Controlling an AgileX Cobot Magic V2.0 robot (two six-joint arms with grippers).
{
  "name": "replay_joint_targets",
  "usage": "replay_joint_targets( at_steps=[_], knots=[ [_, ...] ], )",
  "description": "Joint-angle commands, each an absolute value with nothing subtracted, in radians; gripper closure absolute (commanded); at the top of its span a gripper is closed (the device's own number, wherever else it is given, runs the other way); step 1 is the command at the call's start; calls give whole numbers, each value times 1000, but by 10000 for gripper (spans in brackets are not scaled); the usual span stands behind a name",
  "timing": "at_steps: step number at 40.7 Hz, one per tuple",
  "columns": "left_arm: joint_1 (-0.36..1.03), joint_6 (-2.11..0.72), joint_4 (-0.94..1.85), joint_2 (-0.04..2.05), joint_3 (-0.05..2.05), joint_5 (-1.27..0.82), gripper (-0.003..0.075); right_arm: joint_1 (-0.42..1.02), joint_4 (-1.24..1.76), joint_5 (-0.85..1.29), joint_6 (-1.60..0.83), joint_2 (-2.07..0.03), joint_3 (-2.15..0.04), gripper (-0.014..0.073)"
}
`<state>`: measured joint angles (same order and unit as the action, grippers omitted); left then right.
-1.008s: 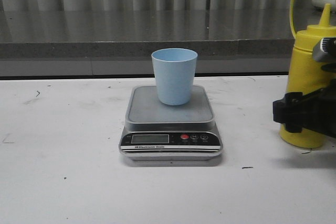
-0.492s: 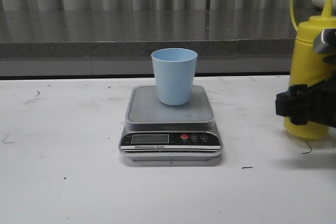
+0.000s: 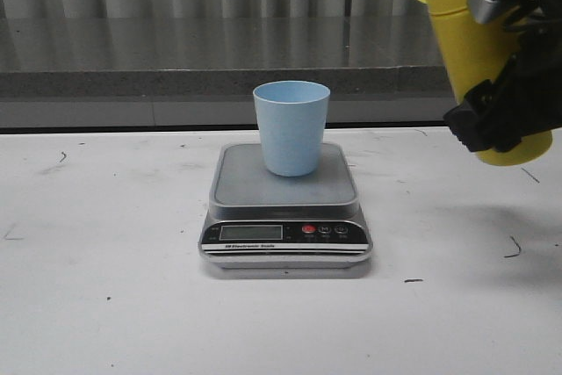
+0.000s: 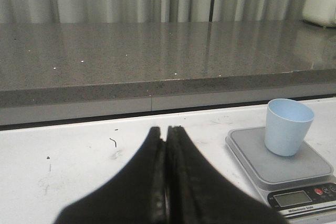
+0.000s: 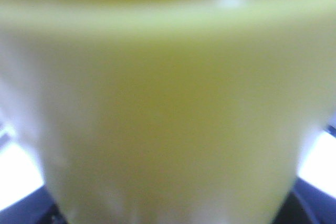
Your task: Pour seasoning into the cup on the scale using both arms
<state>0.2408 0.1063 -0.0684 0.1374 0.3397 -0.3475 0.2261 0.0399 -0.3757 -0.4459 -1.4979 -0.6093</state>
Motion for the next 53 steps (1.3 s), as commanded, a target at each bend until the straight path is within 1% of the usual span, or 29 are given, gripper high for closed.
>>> replay_joint_targets(
  at_steps=[1, 9, 19, 28, 36, 42, 48, 53],
  knots=[
    [241, 116, -62, 148, 365, -258, 740, 225, 0, -287, -515, -1453, -711, 295],
    [241, 116, -62, 148, 365, -258, 740, 225, -21, -34, -637, -1456, -866, 295],
    [241, 116, -62, 148, 365, -258, 740, 225, -109, 107, -767, -1459, -1004, 295],
    [241, 116, -62, 148, 365, -258, 740, 225, -328, 172, -767, -1469, -1074, 295],
    [241, 116, -62, 148, 365, -258, 740, 227, -365, 269, -762, -1527, -1168, 295],
    [241, 116, -62, 148, 365, -258, 740, 262, -413, 290, -762, -1572, -1220, 295],
    [241, 116, -62, 148, 365, -258, 740, 319, -533, 338, -753, -1622, -1275, 295],
    [241, 116, -62, 148, 365, -258, 740, 352, -666, 416, -652, -1668, -1330, 295]
  ],
)
